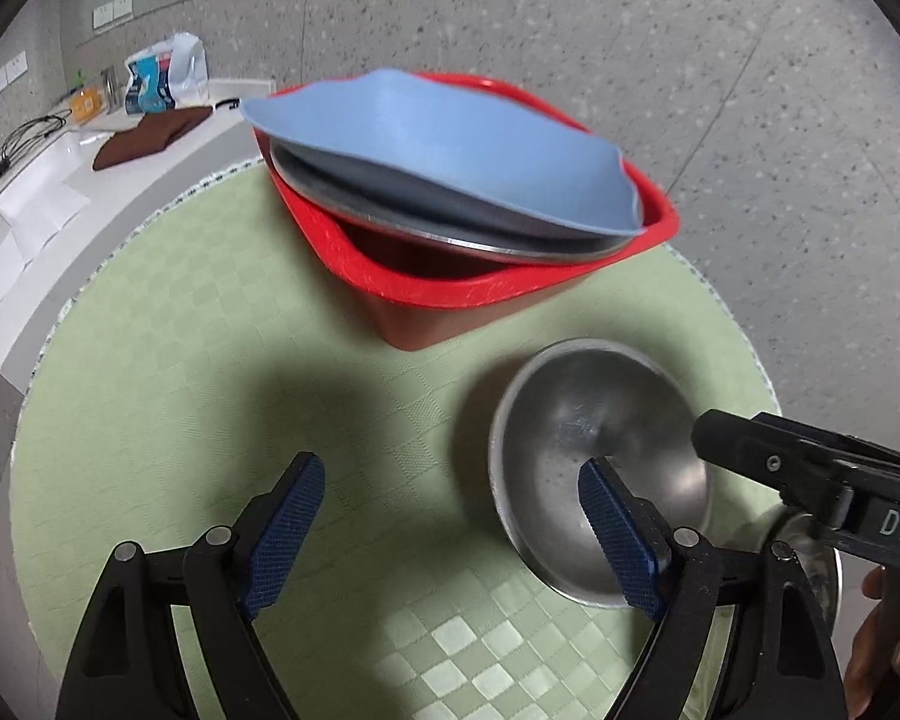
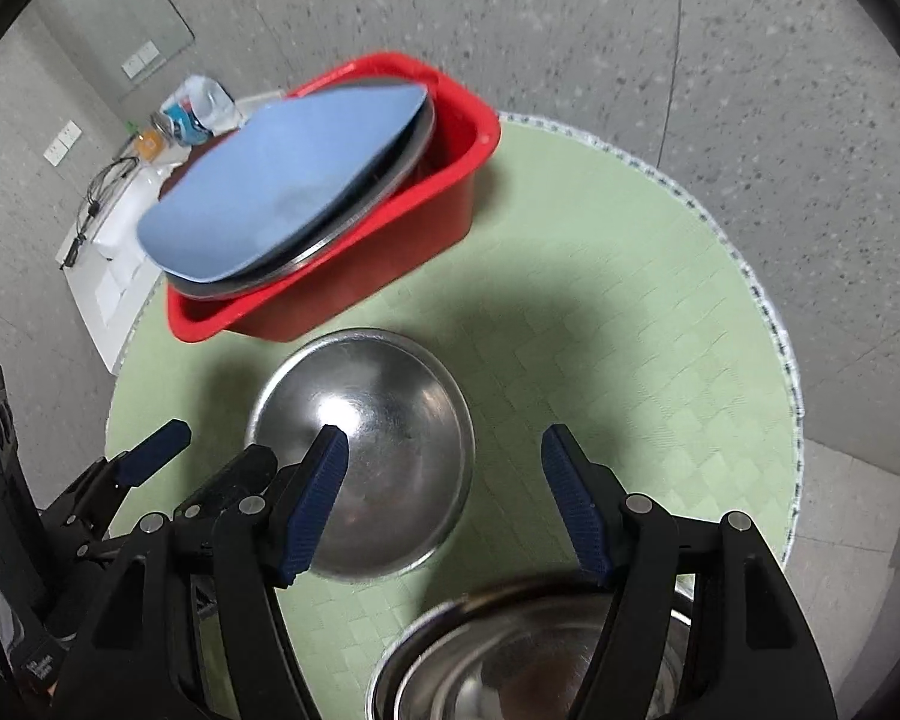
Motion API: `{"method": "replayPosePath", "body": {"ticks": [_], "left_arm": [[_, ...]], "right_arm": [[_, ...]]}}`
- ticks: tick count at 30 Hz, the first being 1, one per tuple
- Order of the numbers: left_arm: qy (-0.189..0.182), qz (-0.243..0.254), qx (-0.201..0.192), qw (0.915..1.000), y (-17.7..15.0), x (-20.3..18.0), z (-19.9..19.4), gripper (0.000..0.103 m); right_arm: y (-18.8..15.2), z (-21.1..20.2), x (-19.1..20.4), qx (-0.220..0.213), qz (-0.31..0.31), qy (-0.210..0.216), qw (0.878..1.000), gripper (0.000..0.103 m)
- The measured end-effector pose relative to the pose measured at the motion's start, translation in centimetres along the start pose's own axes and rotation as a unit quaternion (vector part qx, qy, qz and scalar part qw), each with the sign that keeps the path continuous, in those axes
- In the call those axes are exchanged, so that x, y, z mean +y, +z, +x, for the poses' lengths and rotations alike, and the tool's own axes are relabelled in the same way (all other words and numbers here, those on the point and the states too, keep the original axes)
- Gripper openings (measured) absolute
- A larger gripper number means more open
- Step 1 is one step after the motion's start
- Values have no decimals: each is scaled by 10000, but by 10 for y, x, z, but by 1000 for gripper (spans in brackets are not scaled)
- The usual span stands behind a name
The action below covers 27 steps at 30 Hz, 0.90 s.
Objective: Organize plates and bowls
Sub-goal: 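Grasp the small steel bowl rim with the right gripper while the left gripper grips it too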
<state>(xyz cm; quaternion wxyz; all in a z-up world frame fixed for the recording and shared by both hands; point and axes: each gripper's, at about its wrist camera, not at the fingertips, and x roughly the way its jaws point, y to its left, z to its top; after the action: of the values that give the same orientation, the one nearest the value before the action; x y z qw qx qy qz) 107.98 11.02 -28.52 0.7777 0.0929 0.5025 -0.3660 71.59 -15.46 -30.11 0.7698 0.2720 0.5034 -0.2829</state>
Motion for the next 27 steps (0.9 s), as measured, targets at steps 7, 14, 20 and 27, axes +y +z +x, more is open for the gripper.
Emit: {"method": "replayPosePath", "body": {"ticks": [7,14,20,27], "left_arm": [[-81,32,263,9996,12,-1,34,67],[-166,134,416,9989,19,-5,53,58],[-186,207,436,9987,19,-12,59,56],[-388,317,521,9974,13,-21,66,21]], "right_arm": [[1,22,-3,362,73,-13,9993,69],[-3,31,-4,512,117,40,9986,69],[-5,31,-5,528,147,56,9985,69],[-8,30,-1,524,76,100,9985,39]]}}
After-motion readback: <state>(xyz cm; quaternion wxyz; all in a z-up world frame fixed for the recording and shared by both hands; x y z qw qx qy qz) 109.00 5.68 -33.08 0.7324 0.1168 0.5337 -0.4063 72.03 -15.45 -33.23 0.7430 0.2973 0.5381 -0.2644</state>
